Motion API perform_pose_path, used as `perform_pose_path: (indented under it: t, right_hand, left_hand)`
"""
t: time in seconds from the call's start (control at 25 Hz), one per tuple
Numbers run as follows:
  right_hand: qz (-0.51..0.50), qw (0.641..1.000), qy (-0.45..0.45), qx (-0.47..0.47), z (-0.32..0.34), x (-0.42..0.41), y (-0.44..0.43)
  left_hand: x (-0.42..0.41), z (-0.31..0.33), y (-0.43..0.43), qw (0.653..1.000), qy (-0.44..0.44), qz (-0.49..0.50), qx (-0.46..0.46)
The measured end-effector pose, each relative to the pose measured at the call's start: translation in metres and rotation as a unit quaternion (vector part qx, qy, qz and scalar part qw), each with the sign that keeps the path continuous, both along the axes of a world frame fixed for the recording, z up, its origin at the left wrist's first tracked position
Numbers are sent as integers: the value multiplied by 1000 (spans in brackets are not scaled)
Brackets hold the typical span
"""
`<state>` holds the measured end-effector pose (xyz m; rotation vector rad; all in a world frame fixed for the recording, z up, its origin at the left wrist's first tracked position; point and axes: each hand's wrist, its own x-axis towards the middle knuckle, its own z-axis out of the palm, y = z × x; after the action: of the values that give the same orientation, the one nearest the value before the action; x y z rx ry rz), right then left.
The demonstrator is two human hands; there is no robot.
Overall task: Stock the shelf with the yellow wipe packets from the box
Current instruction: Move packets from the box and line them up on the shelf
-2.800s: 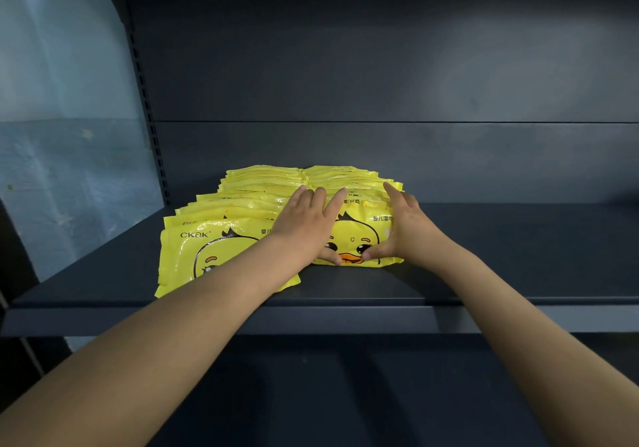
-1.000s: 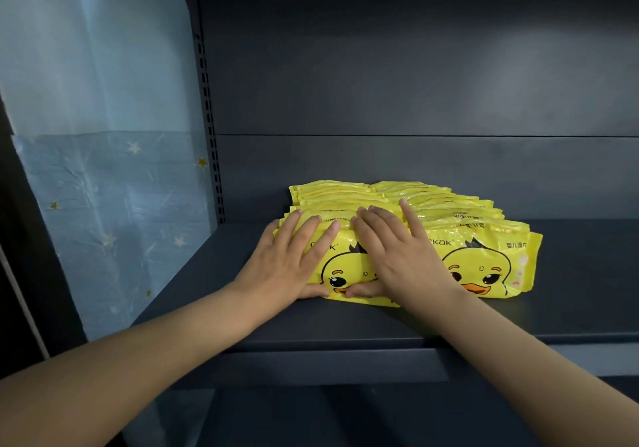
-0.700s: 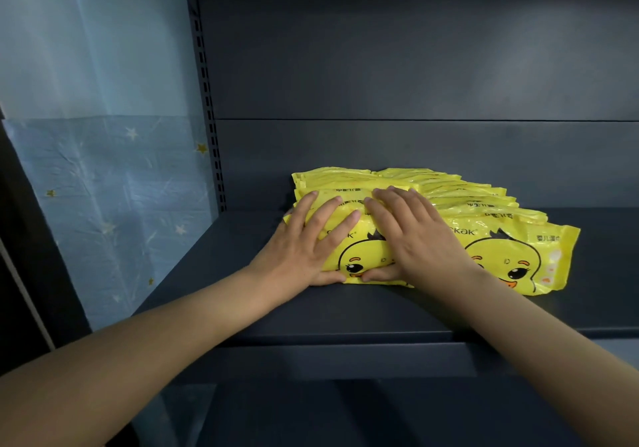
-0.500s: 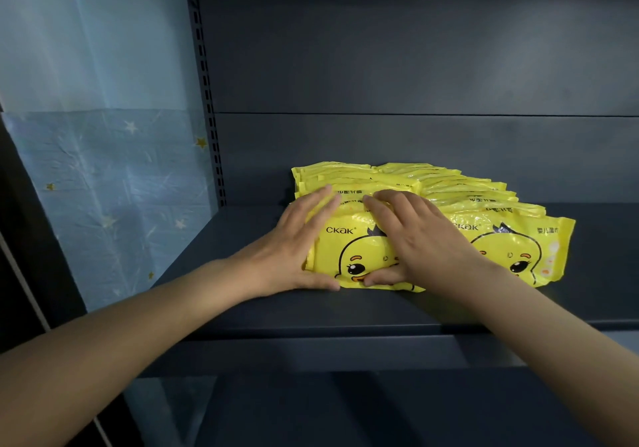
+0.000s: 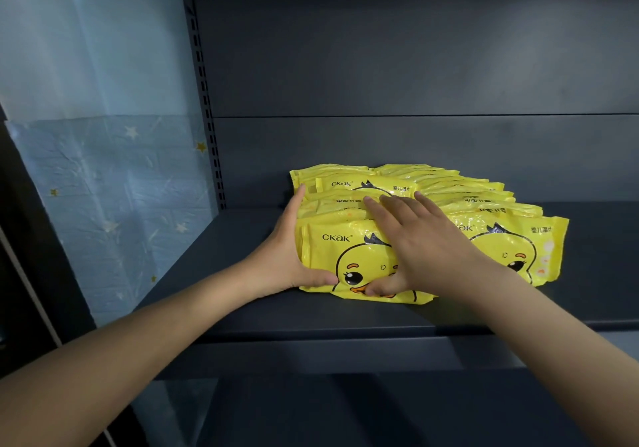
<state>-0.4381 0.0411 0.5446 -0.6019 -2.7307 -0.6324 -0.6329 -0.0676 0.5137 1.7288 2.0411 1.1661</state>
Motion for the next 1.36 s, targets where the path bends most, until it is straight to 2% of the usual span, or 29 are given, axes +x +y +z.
perform_pose_path:
  t: [0.2, 0.32, 0.44, 0.68, 0.88, 0.96, 1.08, 1.2, 1.28, 1.36]
  right_hand:
    - [-6, 1000, -5, -11, 3, 2, 1]
    - [-21, 1000, -8, 6, 2, 2, 1]
    - [-21, 1000, 5, 15, -3, 0, 7]
    - [-50, 998, 33, 5, -7, -3, 10]
    - [-36, 999, 33, 12, -5, -2, 10]
    - [-5, 999, 37, 22, -2, -3, 6]
    - [5, 1000, 9, -23, 2, -2, 1]
    - [14, 999, 24, -34, 3, 1, -2]
    - [-1, 999, 5, -43, 3, 1, -4]
    - [-17, 999, -8, -48, 6, 0, -6]
  left_hand:
    - [-5, 6, -3, 997, -21, -66, -35]
    - [-21, 30, 3, 998, -53, -3, -15]
    - [-24, 61, 30, 1000, 22, -4, -12]
    - [-10, 89, 97, 974, 197, 11, -114]
    - [-17, 93, 88, 972, 217, -7, -88]
    - [-25, 95, 82, 965, 243, -8, -101]
    - [-37, 95, 80, 945, 298, -19, -133]
    - [-46, 106, 80, 930, 325, -33, -167]
    - [-46, 112, 81, 931, 317, -39, -177]
    - [-36, 110, 83, 951, 248, -52, -180]
